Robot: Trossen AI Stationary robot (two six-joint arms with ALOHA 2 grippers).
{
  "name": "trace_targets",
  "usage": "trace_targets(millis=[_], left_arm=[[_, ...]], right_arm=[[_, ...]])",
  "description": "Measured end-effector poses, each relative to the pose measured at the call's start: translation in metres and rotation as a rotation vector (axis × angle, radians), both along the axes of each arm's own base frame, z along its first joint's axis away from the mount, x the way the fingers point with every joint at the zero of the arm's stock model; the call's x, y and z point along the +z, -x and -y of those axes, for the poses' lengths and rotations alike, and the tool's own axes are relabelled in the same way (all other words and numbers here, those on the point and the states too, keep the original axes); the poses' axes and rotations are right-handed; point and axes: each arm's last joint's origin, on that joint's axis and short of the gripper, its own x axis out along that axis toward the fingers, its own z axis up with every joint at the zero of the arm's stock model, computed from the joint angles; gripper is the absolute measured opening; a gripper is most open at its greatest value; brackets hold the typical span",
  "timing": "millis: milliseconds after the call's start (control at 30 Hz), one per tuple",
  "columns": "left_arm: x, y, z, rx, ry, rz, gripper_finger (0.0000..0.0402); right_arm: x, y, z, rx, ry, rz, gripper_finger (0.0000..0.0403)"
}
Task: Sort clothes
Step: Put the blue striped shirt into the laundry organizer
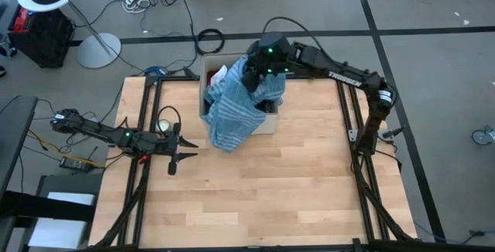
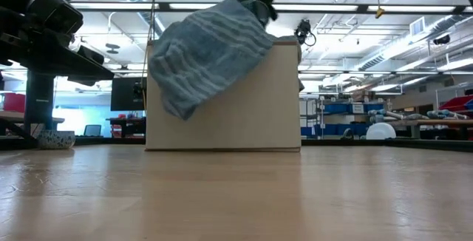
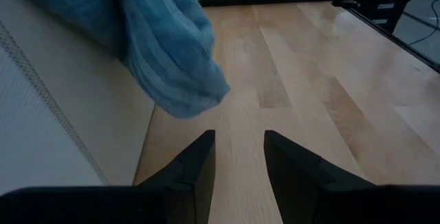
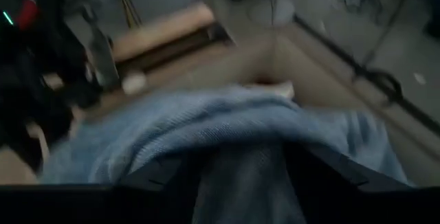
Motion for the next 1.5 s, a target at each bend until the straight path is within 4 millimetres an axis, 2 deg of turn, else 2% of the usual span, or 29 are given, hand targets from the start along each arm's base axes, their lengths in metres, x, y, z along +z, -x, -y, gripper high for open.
trace_targets(millis=[200, 333, 467, 600, 767, 900, 1033, 1100, 1200, 1333, 1500], left_arm=[[0.000, 0.000, 0.000, 0.000, 0.000, 0.000, 0.0131], [0.000, 0.000, 0.000, 0.000, 0.001, 0.001, 0.0131], [0.000, 0.000, 0.000, 0.000, 0.001, 0.002, 0.0131], [0.000, 0.000, 0.000, 0.000, 0.001, 0.003, 0.0131], [0.000, 0.000, 0.000, 0.000, 0.001, 0.003, 0.0131], [0.000, 0.000, 0.000, 0.000, 0.000, 0.000, 0.0131], [0.000, 0.000, 0.000, 0.000, 0.000, -0.001, 0.0131], [0.000, 0.000, 0.000, 0.000, 0.000, -0.003, 0.0131], [0.000, 0.000, 0.000, 0.000, -0.001, -0.003, 0.0131], [0.000, 0.000, 0.000, 0.000, -0.001, -0.003, 0.0131], [0.000, 0.000, 0.000, 0.000, 0.000, -0.003, 0.0131]], right_arm=[[-0.018, 0.017, -0.004, -0.047, -0.136, -0.218, 0.0194], [-0.041, 0.010, -0.005, -0.017, -0.209, -0.299, 0.0191], [-0.067, -0.010, -0.003, 0.009, -0.254, -0.322, 0.0186], [-0.109, -0.040, 0.009, 0.069, -0.218, -0.354, 0.0183], [-0.152, -0.079, 0.026, 0.126, -0.165, -0.287, 0.0182], [-0.178, -0.094, 0.039, 0.176, -0.238, -0.278, 0.0179], [-0.194, -0.098, 0.046, 0.180, -0.355, -0.272, 0.0175], [-0.196, -0.097, 0.047, 0.187, -0.379, -0.274, 0.0173], [-0.187, -0.092, 0.048, 0.181, -0.382, -0.274, 0.0169], [-0.158, -0.083, 0.038, 0.171, -0.348, -0.255, 0.0164], [-0.102, -0.062, 0.021, 0.164, -0.277, -0.207, 0.0164]])
